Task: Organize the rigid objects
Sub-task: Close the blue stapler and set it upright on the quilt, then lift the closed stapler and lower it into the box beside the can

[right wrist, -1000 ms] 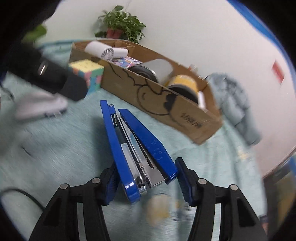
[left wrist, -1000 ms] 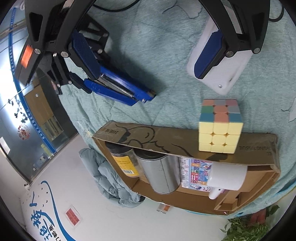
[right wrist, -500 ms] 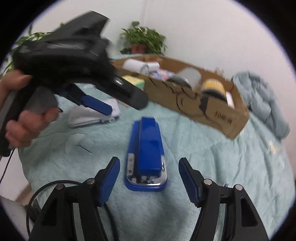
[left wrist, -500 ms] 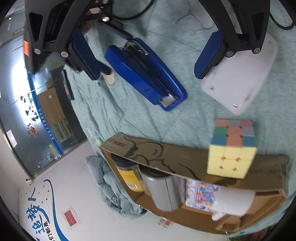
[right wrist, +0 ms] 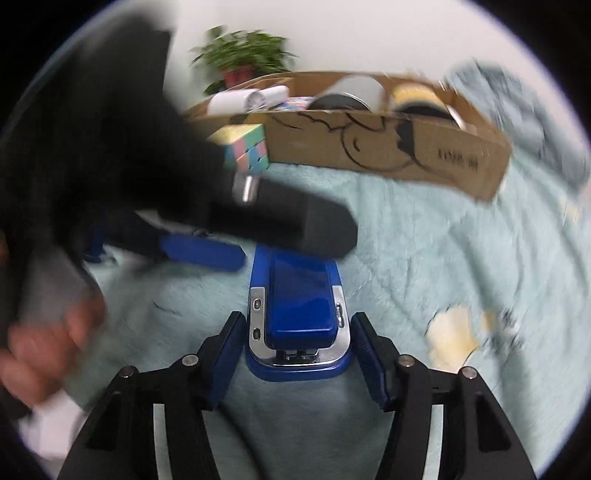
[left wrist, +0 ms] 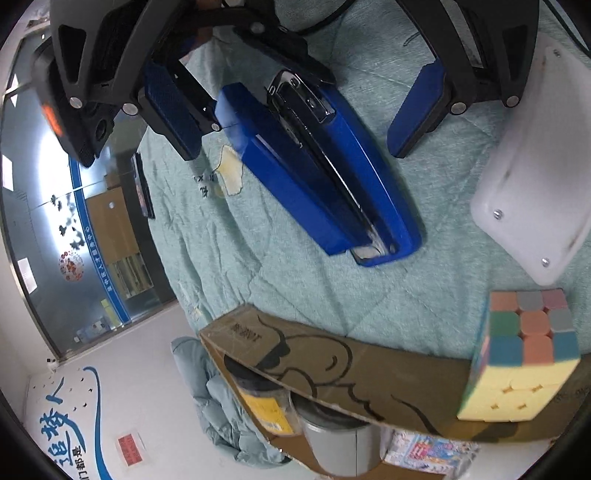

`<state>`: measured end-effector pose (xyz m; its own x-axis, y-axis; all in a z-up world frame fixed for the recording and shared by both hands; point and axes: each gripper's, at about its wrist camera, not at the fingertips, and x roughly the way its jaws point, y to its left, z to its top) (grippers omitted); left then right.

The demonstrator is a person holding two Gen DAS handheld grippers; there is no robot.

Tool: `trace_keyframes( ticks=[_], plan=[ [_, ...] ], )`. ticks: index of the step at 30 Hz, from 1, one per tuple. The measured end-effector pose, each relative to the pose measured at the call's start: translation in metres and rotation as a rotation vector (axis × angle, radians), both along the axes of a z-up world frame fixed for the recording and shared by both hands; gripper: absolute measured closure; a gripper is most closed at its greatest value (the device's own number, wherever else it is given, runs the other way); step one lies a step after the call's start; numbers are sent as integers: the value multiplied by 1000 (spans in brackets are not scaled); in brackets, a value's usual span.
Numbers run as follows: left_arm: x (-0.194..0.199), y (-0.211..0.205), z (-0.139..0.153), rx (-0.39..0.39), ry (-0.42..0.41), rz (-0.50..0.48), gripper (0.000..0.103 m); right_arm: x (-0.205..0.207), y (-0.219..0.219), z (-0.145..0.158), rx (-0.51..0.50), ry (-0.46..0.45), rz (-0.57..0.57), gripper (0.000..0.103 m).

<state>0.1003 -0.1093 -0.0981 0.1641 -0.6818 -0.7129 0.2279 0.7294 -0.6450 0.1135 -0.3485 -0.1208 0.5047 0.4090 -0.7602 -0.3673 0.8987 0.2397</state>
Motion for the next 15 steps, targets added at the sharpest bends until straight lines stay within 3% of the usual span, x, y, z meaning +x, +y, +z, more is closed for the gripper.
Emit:
trace_keyframes(
  ticks=[3,4,7,12,15],
  plan=[
    [0,-3,1,18,-7,2,8,5,-5,1,83,59,-41,45],
    [0,-3,1,25,-9,4,18,6,-5,1,89,64,-45,45],
    [0,1,0,46,-13,7,29,2,2,2,73,54,-45,46],
    [-4,12,6,13,-49,17,34,5,11,7,40,30,-34,46],
    [-7,20,23,-11,-105,16,47,-10,18,13,28,-3,-35,47]
  ],
)
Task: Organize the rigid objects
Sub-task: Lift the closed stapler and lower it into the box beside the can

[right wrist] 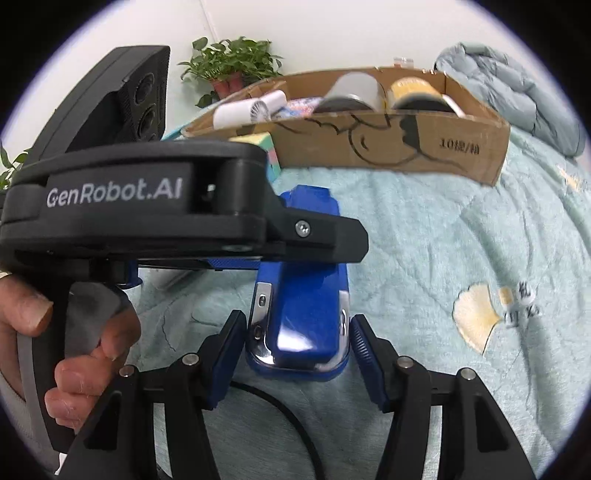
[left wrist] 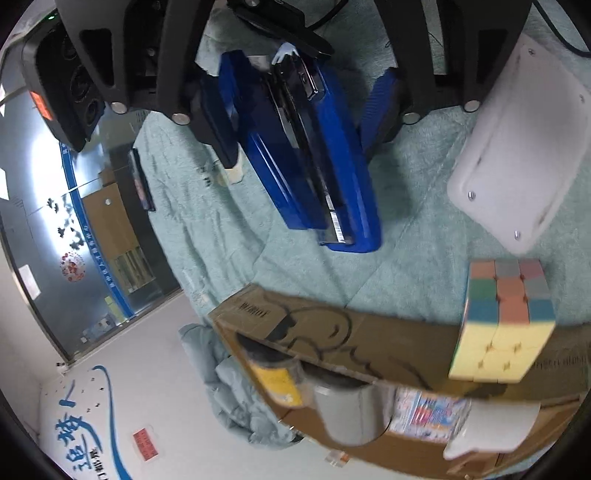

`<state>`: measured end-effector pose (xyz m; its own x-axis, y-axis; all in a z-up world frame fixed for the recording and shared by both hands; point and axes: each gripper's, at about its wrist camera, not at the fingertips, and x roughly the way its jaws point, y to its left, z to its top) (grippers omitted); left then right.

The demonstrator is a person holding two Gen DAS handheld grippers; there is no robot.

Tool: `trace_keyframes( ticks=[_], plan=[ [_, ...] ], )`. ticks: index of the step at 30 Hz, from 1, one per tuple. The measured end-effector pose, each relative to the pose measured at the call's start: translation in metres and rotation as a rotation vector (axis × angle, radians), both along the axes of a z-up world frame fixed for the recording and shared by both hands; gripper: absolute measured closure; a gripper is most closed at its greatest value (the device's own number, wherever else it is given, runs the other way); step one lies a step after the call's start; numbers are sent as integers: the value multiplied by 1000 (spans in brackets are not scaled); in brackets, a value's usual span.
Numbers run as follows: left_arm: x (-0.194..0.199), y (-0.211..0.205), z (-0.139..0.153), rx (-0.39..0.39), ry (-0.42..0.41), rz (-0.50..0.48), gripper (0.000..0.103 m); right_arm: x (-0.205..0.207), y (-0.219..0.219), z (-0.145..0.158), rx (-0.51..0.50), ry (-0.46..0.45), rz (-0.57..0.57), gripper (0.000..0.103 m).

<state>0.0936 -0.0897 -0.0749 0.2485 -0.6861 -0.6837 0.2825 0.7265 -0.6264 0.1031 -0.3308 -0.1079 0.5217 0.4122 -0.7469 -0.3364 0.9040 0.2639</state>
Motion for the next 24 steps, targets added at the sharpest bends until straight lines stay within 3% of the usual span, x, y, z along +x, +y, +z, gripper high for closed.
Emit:
trace_keyframes(
  ticks=[2,10,11,12,24],
  plan=[
    [1,5,13,-21,-35,-10,53,4,0,3,-10,-21,-15,47],
    [16,19,48,-16,-132,-19,55,20,9,24,-5,-105,-24,47],
    [18,20,51,-21,-135,-22,58,20,12,27,-3,-111,-22,47],
    [21,22,54,-18,-140,-18,58,21,14,30,5,-121,-16,53],
    [76,61,84,-65,-177,35,57,60,37,58,12,-208,36,55]
  ],
)
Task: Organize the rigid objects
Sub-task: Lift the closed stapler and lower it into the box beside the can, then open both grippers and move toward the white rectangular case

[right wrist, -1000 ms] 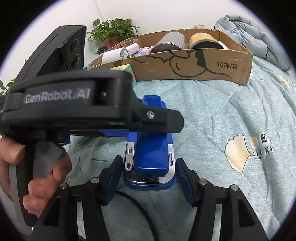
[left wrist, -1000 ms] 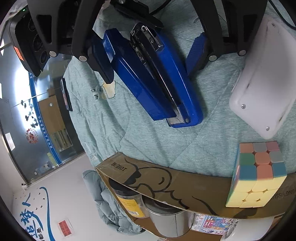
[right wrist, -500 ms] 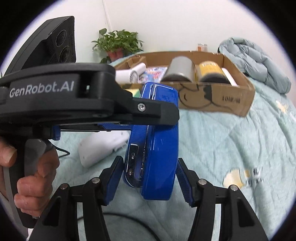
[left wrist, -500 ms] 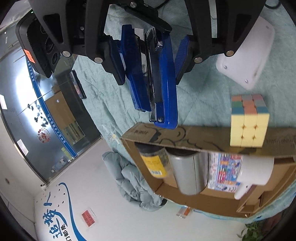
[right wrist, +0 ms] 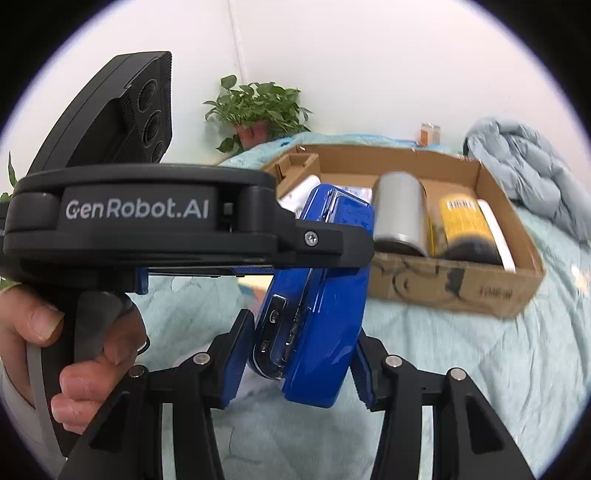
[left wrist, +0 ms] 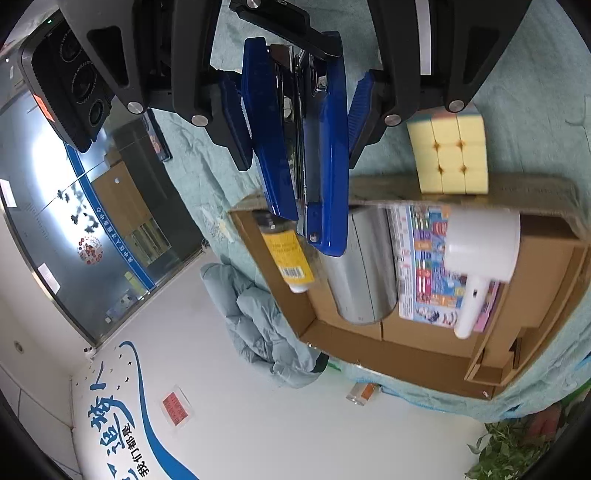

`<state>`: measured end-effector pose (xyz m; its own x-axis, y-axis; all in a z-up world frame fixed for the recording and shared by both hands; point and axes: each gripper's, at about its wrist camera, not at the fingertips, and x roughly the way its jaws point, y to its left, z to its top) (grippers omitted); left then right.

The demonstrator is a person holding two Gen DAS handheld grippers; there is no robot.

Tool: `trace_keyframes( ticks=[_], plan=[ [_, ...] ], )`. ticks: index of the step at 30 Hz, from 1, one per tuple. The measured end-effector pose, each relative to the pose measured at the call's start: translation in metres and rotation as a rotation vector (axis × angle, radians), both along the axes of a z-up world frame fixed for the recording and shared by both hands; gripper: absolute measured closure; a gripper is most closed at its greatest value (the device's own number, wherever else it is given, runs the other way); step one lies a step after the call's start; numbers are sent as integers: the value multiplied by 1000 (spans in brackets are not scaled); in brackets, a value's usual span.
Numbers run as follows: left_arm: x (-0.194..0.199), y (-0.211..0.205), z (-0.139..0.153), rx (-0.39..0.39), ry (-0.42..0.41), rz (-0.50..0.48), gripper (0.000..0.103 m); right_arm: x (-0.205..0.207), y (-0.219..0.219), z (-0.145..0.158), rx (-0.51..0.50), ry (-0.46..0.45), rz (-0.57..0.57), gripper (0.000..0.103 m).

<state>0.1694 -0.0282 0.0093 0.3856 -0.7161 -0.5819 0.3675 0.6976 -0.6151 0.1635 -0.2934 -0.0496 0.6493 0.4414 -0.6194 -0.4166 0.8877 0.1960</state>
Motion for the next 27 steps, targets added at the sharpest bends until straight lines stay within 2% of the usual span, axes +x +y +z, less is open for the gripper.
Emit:
trace_keyframes(
  ticks=[7,11,16,22,25,27],
  plan=[
    [53,9,26,-24,-20,-14,57,29,8,27,-6,-47,13,58],
    [93,11,29,-6,-1,-15,57,55,14,29,-3,-21,27,58],
    [134,16,14,-18,54,-19,57,82,22,25,-4,32,26,58],
    [175,22,-19,-25,144,-20,57,113,32,12,-12,113,21,58],
    [187,19,-35,5,184,-26,56,128,36,2,-16,163,16,58],
    [187,15,-39,43,174,-28,55,134,36,-6,-9,197,2,58]
  ],
)
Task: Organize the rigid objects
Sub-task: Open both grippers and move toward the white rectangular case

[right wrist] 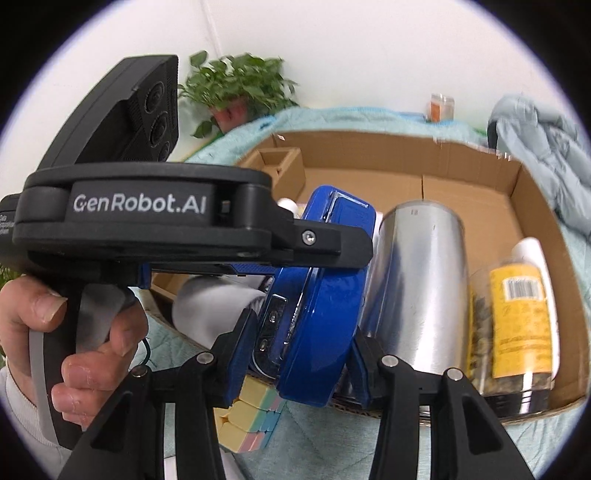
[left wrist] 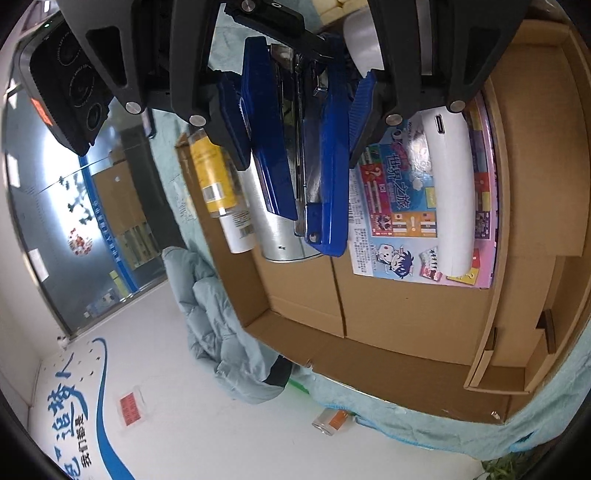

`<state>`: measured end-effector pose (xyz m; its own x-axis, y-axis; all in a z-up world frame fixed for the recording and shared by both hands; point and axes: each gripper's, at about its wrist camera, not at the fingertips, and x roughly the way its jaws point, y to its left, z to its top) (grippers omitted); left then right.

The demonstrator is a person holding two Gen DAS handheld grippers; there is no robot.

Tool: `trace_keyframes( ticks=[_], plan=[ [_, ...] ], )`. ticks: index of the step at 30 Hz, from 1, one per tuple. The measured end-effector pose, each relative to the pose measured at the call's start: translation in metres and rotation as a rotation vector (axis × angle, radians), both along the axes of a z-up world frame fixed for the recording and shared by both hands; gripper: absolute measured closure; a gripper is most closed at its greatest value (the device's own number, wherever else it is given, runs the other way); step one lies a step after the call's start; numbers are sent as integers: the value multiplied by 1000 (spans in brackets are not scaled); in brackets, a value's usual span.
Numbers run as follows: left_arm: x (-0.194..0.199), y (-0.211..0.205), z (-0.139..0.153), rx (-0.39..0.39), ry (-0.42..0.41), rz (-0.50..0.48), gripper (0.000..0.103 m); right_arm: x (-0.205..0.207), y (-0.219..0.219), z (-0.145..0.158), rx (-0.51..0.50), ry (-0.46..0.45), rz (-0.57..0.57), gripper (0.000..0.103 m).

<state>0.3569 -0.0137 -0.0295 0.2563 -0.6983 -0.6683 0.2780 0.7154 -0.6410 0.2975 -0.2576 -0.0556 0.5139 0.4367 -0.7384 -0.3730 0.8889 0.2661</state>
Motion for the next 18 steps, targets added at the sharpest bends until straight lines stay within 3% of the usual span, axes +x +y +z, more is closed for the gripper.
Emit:
trace_keyframes(
  ticks=[4,6,7,10,11,12,13,14,16,18],
  plan=[
    [3,-7,-3,70,2,-13,51,1,5,-5,-40,18,-13,58],
    [-2,-6,-2,83,-5,-9,42,-1,6,-6,-44,27,-14,58],
    [-3,-4,0,95,-16,5,36,-2,5,-6,-40,32,-15,58],
    [-15,5,19,111,-88,30,35,-18,3,8,-57,-21,-28,55],
    [-23,6,28,121,-121,29,35,-26,1,14,-60,-51,-30,46],
    [-32,8,37,138,-163,35,35,-37,-1,21,-49,-88,-31,28],
    [-47,11,47,174,-224,56,30,-49,-5,26,-35,-125,-32,19],
    [-63,15,55,214,-281,87,18,-59,-8,28,-31,-154,-37,13],
    [-97,20,64,293,-395,160,1,-78,-14,26,-74,-206,-59,9],
    [-133,22,65,368,-492,220,0,-95,-17,16,-111,-210,-73,7]
  ],
)
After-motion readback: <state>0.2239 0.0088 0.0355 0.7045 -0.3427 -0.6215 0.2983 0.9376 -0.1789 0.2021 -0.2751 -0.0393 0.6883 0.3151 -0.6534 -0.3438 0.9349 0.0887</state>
